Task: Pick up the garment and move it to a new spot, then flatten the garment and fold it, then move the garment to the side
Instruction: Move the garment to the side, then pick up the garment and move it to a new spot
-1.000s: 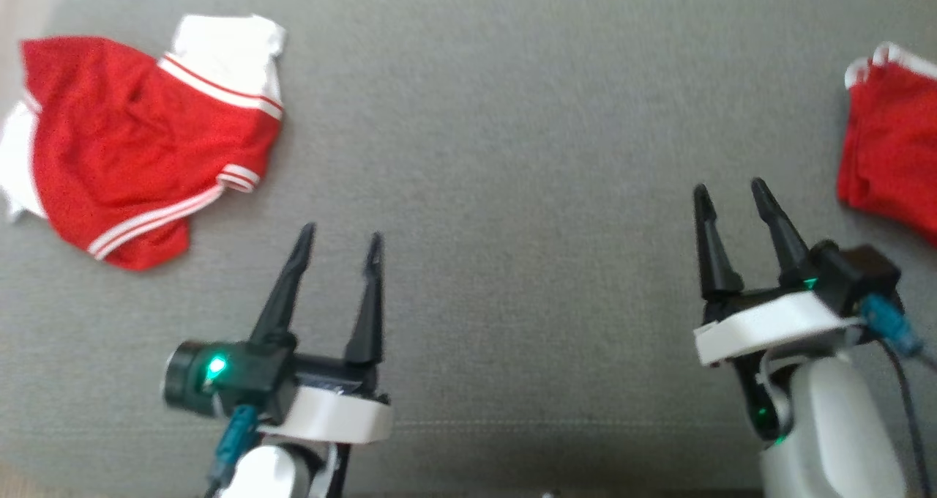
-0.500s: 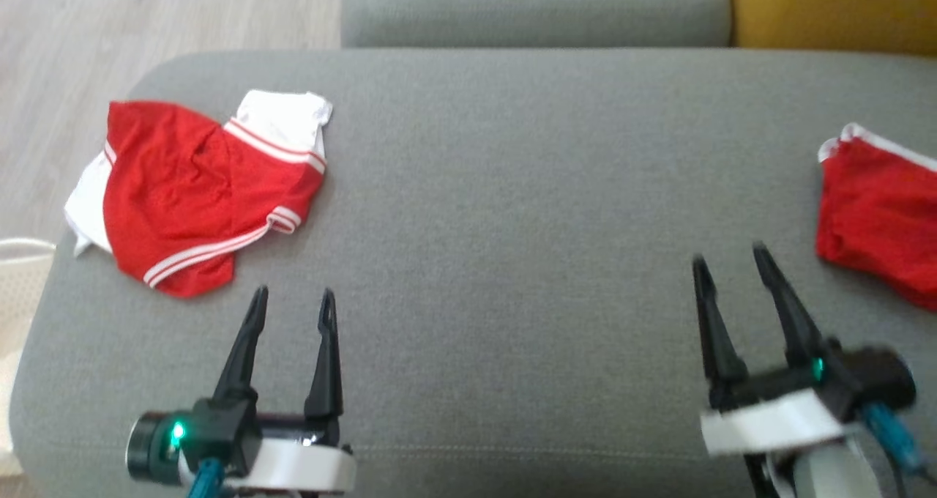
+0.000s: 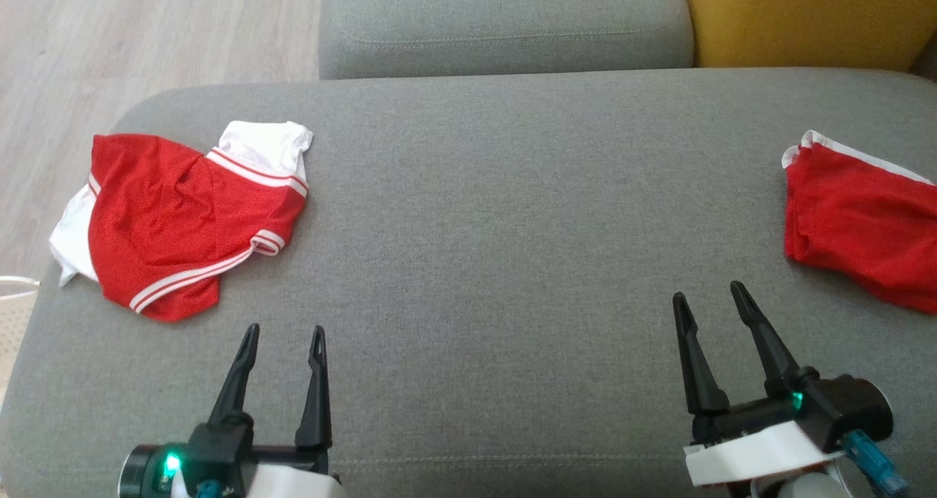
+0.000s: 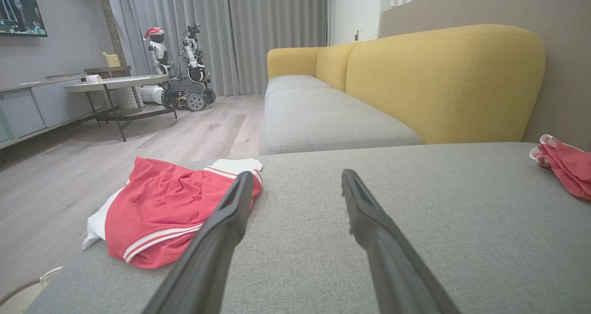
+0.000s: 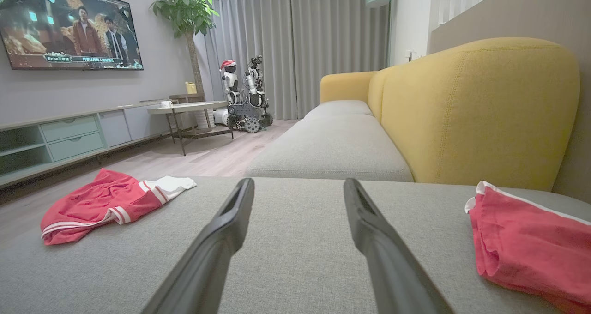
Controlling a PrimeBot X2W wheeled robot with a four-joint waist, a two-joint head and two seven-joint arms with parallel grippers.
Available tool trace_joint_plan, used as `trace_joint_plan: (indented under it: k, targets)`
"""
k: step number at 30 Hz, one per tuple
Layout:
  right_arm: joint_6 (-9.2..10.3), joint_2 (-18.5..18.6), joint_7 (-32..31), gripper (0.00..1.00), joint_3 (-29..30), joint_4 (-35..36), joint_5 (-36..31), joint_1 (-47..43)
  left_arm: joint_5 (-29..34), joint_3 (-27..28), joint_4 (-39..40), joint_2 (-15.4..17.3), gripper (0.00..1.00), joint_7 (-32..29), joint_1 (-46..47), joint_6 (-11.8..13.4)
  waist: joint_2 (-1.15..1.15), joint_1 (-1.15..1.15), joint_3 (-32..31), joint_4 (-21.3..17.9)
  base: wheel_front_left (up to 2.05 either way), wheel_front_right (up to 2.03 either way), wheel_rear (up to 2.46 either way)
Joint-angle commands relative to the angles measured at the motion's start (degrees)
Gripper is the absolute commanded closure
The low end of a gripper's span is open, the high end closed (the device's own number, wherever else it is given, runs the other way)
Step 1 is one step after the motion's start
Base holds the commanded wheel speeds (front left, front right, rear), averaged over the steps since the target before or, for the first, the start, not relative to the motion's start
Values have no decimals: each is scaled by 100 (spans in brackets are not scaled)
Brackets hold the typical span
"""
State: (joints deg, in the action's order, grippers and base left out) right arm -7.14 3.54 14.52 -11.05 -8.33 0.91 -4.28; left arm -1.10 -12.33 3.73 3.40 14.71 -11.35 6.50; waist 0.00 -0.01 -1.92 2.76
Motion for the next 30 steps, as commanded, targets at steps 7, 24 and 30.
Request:
trace_joint_plan:
  k: [7,24,30]
  targets:
    - [-35,-23,48,0,-116,149,62,170,46,183,131,-12,0,29,197,-1,0,1,-22,-16,0,0,0]
    - [-35,-58,48,0,-8,233,26,-74,76,154,94,7,0,29,244,0,0,1,-170,738,0,0,0]
    - [-35,-64,48,0,-147,242,76,-80,89,197,195,85,0,29,201,13,0,1,-250,1376,0,0,0]
